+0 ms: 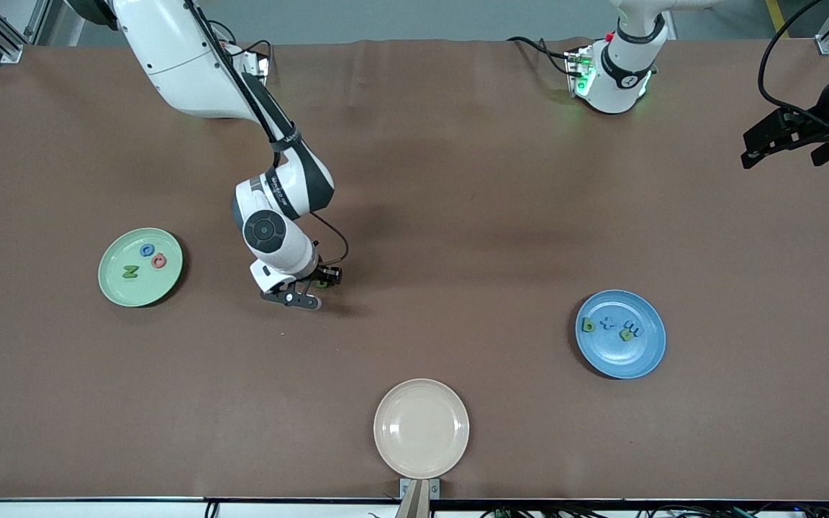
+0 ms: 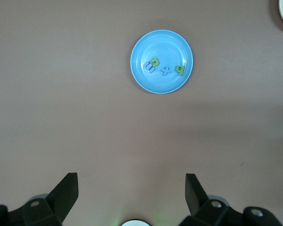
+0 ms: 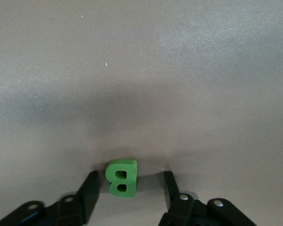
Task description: Sort upper and lower case letters into plates
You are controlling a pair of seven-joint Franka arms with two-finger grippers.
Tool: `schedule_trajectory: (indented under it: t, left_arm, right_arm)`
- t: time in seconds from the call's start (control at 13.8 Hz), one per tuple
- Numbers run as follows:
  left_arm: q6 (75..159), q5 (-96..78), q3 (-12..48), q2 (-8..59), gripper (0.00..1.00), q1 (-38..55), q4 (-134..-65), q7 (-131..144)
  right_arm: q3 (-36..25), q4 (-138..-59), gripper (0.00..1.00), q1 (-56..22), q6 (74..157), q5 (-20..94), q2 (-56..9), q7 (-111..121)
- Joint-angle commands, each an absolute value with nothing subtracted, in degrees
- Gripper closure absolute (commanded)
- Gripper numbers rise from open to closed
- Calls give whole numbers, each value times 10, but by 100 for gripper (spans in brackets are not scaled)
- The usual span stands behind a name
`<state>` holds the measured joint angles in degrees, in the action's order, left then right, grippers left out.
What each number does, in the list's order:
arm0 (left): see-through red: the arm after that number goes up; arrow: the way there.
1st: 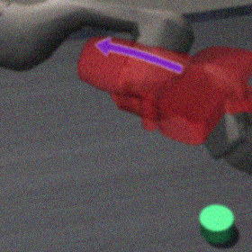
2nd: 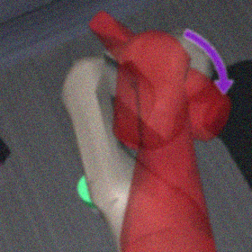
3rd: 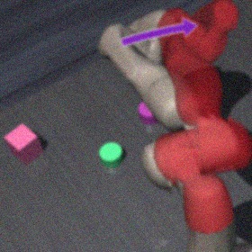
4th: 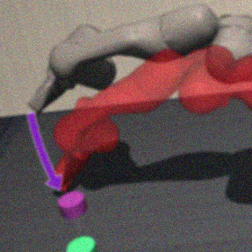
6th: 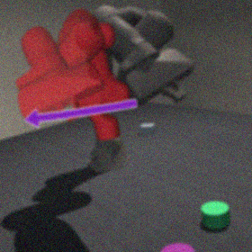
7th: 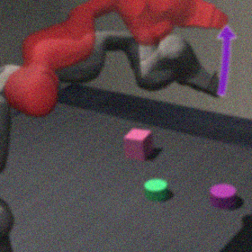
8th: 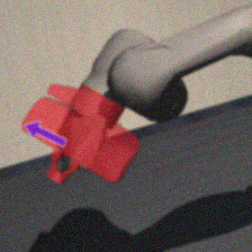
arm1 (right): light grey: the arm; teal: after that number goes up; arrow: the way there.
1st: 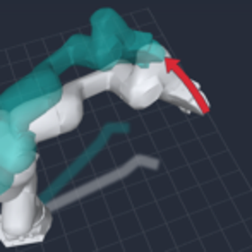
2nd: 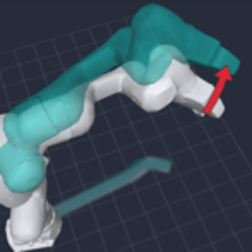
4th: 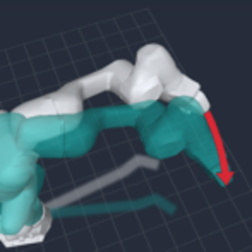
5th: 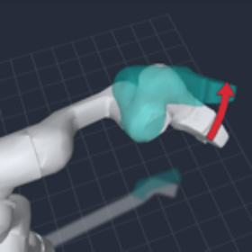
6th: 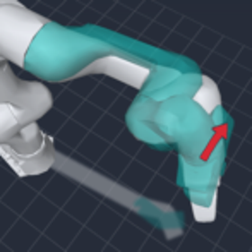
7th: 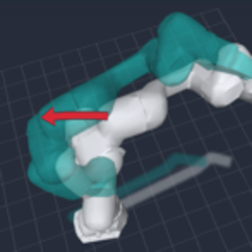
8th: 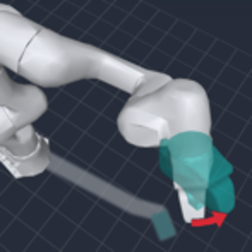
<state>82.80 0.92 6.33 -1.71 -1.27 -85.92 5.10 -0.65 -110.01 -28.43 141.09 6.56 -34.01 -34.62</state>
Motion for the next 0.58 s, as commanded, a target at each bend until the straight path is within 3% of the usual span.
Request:
schedule_trajectory:
  t: [0.0, 0.14, 0.29, 0.51]
  left_arm:
    - [819, 5, 55, -8, 0, -4, -844, 54]
    - [825, 4, 57, -10, 0, -5, -850, 54]
    - [839, 4, 57, -11, 0, -9, -856, 54]
    - [841, 5, 58, -13, 0, -9, -870, 54]
  right_arm:
    - [-10, -1091, 54, -292, 1412, 74, -347, -356]
    - [-10, -1087, 64, -293, 1413, 73, -351, -356]
    - [-10, -1085, 66, -293, 1412, 73, -352, -356]
    - [-10, -1085, 80, -293, 1413, 73, -352, -358]
